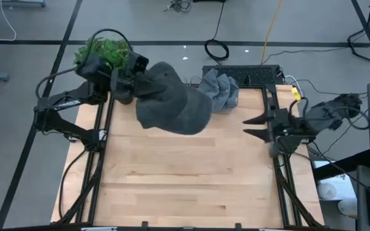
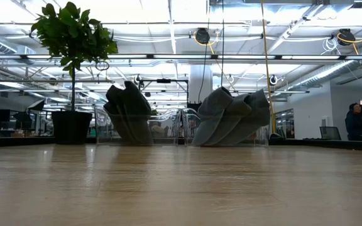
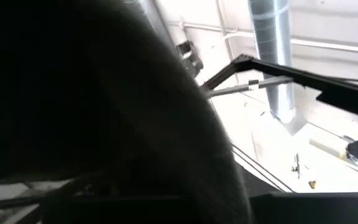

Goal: Pick & Place hat
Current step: Put the black cap into the left transparent bin

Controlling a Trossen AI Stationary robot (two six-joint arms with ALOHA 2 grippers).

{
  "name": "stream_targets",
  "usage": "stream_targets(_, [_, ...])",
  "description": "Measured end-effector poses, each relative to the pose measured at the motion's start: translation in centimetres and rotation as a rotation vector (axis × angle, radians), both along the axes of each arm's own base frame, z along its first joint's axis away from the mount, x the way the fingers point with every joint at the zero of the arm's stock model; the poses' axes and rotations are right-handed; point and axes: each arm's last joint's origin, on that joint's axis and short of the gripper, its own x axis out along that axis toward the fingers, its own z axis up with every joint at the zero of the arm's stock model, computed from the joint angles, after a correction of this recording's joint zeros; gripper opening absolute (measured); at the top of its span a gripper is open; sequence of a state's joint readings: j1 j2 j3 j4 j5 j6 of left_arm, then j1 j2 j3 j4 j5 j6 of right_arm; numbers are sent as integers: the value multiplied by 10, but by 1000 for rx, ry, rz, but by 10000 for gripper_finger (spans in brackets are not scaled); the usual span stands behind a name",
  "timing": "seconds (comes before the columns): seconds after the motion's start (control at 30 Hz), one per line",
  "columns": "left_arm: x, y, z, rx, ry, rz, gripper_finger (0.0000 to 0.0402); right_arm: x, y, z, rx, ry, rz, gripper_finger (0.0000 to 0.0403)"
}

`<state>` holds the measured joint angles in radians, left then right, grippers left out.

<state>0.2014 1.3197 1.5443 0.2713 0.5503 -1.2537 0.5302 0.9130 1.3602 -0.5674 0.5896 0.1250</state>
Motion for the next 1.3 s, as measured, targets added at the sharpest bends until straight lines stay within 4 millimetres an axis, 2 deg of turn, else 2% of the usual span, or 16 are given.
stream_targets(0.1, [1,8,-2,-9,13,35,3,-16,-8,2,59,-1,59,106])
stream_targets(0.27, [-1,22,-2,-21,11,108,3,-43,-22,2,51,12,79,103])
stream_targets(0.43, [-3,34,-3,-30,24,152,3,-76,-31,0,71,-10,388,107])
stream_targets(0.57, [-4,40,-6,-42,62,171,3,-98,-41,-5,71,-68,514,105])
stream_targets(0.87, [-2,45,-12,-61,121,229,3,-111,-50,-57,82,-170,487,102])
stream_targets(1.03, [0,43,-15,-72,151,226,3,-114,-46,-91,62,-257,640,102])
stream_targets(1.3, [1,43,-17,-75,169,225,3,-113,-46,-134,137,-294,657,102])
